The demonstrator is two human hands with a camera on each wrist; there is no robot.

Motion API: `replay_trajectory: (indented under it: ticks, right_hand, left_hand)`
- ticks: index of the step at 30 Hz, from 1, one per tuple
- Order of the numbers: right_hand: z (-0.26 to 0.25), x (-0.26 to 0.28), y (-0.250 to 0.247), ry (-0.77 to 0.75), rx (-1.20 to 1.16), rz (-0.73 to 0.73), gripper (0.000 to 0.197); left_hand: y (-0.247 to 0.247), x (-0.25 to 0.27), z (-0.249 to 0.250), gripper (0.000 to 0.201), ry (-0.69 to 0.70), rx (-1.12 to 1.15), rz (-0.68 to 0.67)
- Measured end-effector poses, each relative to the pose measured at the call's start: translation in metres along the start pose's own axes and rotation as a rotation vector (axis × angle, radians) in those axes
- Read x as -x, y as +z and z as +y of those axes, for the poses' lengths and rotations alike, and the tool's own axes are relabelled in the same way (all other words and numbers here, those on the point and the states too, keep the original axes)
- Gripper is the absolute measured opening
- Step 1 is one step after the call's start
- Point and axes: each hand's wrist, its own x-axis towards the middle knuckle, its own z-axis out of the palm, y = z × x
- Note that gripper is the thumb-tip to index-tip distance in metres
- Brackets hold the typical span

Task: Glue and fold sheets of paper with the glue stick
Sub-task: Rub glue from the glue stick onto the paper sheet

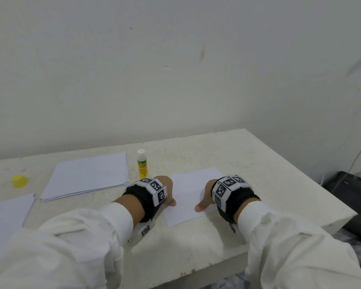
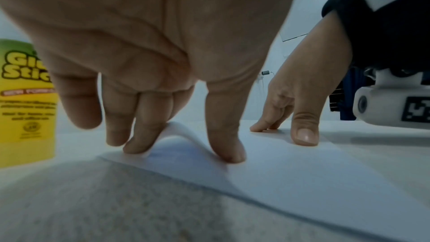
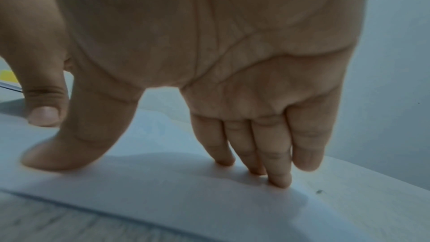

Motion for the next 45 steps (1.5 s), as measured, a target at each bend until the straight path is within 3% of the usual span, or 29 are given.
replay_trajectory:
  ticks: [1, 5, 8, 12, 14, 16, 17, 31, 35, 36, 38, 41, 45]
  right_hand:
    - [0.001, 0.0, 0.0, -0.001, 0.0, 0.009, 0.076]
    - [0.002, -0.004, 0.001, 0.009, -0.056, 0.004, 0.073]
    - [0.002, -0.008, 0.002, 0.01, -0.07, 0.015, 0.071]
    - [0.001, -0.008, 0.002, 0.017, -0.067, 0.011, 0.067]
    - [0.001, -0.004, 0.001, 0.023, -0.066, 0.011, 0.065]
    - [0.001, -0.001, -0.001, 0.025, -0.056, 0.016, 0.064]
    - [0.001, 0.0, -0.001, 0.028, -0.051, 0.017, 0.064]
    - [-0.003, 0.005, -0.001, 0.03, -0.066, -0.015, 0.063]
    - [-0.002, 0.009, -0.002, 0.025, -0.062, 0.0, 0.067]
    - [-0.002, 0.009, -0.002, 0.029, -0.057, 0.012, 0.067]
    - [-0.003, 0.011, -0.002, 0.03, -0.05, 0.027, 0.07]
    - [-0.003, 0.013, -0.001, 0.021, -0.056, 0.015, 0.071]
    - [-0.001, 0.014, -0.002, 0.006, -0.057, 0.022, 0.067]
  left_hand:
    - [0.0, 0.001, 0.0, 0.038, 0.011, 0.033, 0.009]
    - [0.007, -0.003, -0.005, 0.09, 0.025, 0.334, 0.095]
    - [0.005, 0.0, -0.013, 0.107, -0.034, 0.592, 0.15]
    - [-0.002, 0.009, -0.021, 0.095, -0.129, 1.13, 0.144]
    - [0.0, 0.016, -0.024, 0.065, -0.201, 1.27, 0.073]
    - [0.005, 0.022, -0.025, 0.023, -0.256, 1.227, -0.01]
    - [0.008, 0.022, -0.025, 0.02, -0.27, 1.191, -0.035]
    - [0.008, 0.008, -0.02, 0.022, -0.274, 0.887, 0.031]
    - [0.007, 0.006, -0.017, 0.016, -0.196, 0.689, 0.022]
    - [0.007, 0.006, -0.015, 0.018, -0.174, 0.59, 0.047]
    - [0.008, 0.007, -0.013, 0.042, -0.171, 0.439, 0.126]
    - [0.008, 0.01, -0.011, 0.059, -0.078, 0.479, 0.193]
    - [0.003, 0.016, -0.009, 0.065, -0.049, 0.241, 0.11]
